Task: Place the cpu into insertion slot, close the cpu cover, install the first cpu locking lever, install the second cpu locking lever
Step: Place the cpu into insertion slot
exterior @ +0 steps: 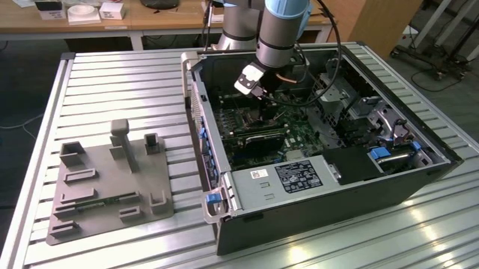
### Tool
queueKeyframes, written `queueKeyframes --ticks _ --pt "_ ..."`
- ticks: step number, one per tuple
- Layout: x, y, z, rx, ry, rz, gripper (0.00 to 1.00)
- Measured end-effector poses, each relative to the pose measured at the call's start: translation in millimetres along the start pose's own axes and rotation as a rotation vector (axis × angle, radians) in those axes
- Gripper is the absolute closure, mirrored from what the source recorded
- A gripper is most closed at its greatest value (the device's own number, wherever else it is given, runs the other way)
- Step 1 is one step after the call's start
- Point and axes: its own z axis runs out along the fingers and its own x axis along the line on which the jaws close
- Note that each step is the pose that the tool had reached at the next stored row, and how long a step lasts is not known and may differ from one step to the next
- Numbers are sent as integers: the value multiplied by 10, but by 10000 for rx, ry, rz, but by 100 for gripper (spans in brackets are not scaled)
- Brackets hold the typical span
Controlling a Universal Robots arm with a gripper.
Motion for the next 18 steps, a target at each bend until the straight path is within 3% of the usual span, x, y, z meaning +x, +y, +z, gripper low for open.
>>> queueKeyframes --ticks 11,15,18 --pt "0 10 8 0 0 -9 34" --pt "0 9 7 2 -2 -10 46" --pt "0 10 7 0 -1 -10 46"
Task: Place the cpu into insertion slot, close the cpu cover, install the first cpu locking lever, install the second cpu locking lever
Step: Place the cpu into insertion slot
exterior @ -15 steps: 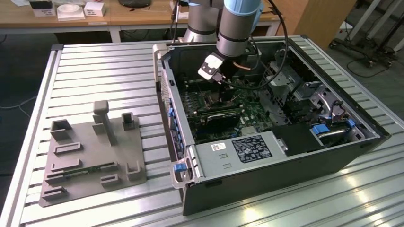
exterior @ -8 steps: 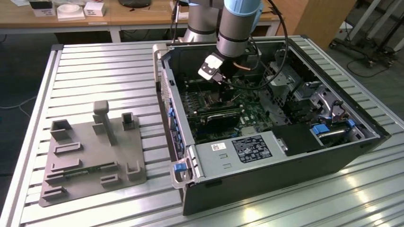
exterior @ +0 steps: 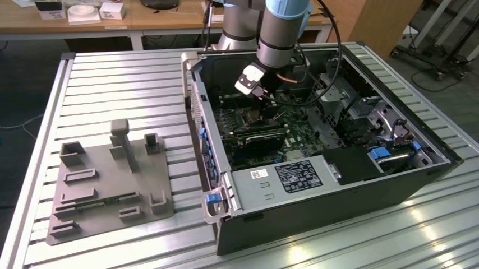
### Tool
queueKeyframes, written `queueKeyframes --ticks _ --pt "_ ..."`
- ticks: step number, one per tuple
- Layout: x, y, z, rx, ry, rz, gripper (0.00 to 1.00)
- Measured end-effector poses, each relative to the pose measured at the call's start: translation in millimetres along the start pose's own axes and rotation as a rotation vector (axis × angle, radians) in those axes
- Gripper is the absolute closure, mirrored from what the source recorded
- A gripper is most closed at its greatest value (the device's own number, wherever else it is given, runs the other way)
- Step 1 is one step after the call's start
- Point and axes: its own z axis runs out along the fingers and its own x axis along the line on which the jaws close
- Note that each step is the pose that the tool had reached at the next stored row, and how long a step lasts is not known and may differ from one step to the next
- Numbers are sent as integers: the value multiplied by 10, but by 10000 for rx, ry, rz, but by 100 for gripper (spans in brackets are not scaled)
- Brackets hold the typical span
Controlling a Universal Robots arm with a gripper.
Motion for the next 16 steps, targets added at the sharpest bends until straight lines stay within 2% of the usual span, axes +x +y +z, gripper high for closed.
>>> queueKeyframes --ticks 10,16 --pt "0 0 -1 -1 3 -1 46" --pt "1 1 -26 3 2 -1 46"
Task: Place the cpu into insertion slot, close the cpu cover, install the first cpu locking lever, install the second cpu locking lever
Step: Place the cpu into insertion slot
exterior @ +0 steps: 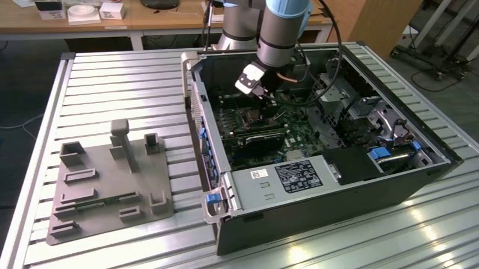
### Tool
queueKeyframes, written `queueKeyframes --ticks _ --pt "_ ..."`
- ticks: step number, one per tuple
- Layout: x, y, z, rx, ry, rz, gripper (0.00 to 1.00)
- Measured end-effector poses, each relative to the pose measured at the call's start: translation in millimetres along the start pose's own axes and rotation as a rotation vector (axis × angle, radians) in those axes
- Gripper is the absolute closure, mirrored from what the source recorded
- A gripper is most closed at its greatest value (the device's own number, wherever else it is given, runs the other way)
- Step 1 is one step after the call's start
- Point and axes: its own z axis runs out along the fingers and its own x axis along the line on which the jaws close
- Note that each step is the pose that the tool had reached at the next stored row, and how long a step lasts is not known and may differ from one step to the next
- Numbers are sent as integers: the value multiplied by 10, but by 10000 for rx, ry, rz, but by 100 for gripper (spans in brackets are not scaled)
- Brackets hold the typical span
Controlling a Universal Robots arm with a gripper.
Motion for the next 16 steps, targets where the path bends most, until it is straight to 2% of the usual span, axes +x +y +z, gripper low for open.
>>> queueKeyframes --ticks 11,16 --pt "0 1 10 1 0 136 46" --pt "1 1 15 1 41 141 46"
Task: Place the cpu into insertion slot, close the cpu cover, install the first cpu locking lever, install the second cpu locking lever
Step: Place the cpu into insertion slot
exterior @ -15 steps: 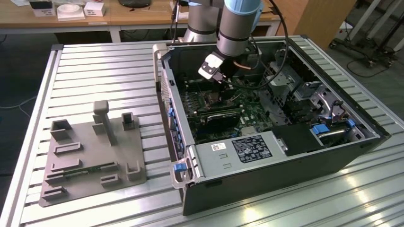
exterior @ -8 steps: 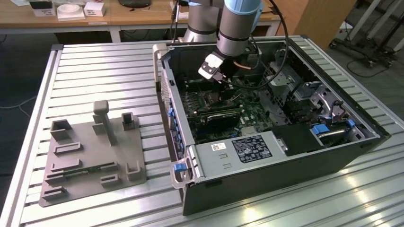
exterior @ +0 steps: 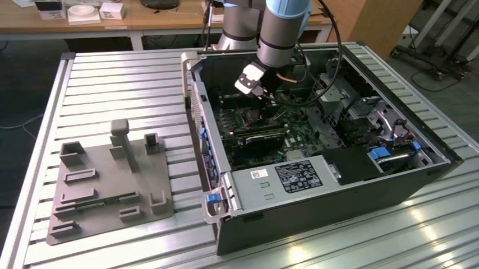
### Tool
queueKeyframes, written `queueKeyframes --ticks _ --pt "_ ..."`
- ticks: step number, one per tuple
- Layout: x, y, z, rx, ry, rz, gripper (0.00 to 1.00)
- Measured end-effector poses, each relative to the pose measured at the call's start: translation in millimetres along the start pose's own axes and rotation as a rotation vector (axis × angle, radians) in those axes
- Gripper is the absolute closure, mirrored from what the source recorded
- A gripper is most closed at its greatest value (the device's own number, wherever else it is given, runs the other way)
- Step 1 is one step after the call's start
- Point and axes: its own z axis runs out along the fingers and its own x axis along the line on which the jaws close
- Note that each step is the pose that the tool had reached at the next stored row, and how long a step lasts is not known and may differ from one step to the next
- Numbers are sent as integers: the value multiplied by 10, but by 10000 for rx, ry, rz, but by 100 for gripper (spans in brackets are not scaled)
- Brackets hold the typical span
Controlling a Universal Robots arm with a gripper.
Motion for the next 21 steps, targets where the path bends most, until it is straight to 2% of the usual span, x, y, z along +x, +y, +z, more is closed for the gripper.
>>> queueKeyframes --ticks 8,9,10,12,13,21 --pt "0 0 2 1 12 0 46" --pt "0 0 2 1 12 0 45" --pt "0 0 2 1 12 0 39" --pt "0 0 3 1 13 0 39" --pt "0 0 3 1 12 0 33" --pt "0 1 3 0 13 0 33"
